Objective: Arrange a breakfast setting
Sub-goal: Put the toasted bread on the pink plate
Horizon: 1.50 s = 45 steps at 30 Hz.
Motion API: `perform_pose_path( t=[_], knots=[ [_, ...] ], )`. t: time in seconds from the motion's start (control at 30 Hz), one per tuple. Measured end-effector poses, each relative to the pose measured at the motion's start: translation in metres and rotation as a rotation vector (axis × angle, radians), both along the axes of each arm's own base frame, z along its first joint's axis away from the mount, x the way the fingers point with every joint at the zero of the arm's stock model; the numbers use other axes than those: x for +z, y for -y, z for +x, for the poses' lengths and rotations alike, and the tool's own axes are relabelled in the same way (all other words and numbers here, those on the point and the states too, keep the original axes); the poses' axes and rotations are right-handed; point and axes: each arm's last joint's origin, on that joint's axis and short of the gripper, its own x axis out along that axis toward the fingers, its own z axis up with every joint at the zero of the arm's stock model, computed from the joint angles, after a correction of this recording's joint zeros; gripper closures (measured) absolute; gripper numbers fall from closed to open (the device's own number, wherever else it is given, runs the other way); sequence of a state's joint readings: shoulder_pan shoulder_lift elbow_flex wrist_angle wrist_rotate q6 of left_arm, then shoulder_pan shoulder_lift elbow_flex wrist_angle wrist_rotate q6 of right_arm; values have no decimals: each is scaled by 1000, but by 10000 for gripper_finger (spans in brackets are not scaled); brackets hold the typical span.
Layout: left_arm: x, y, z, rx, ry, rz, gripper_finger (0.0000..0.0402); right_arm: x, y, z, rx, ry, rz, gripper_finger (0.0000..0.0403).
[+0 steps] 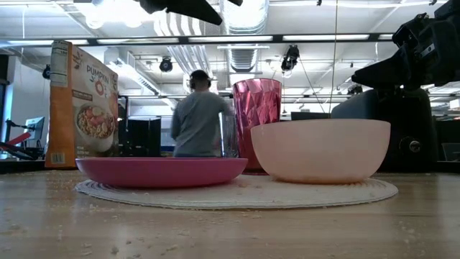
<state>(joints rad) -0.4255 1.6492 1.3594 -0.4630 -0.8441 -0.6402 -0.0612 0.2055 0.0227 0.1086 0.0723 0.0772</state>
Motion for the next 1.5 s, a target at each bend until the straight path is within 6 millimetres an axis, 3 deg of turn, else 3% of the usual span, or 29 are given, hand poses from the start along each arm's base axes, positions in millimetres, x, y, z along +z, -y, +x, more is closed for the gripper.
perform_pose_path(
  t=[0.33,0.93,1.27,1.5],
  knots=[
    [-2,24,-8,-133,-26,-86,159,0,0,0,-10,11,89,335],
    [0,19,-20,-115,-94,-50,159,5,0,0,-17,80,201,335],
    [-1,18,-22,-107,-113,-44,159,25,1,-1,-22,269,222,335],
    [0,17,-25,-101,-126,-43,159,53,7,-9,-285,87,196,335]
  ],
)
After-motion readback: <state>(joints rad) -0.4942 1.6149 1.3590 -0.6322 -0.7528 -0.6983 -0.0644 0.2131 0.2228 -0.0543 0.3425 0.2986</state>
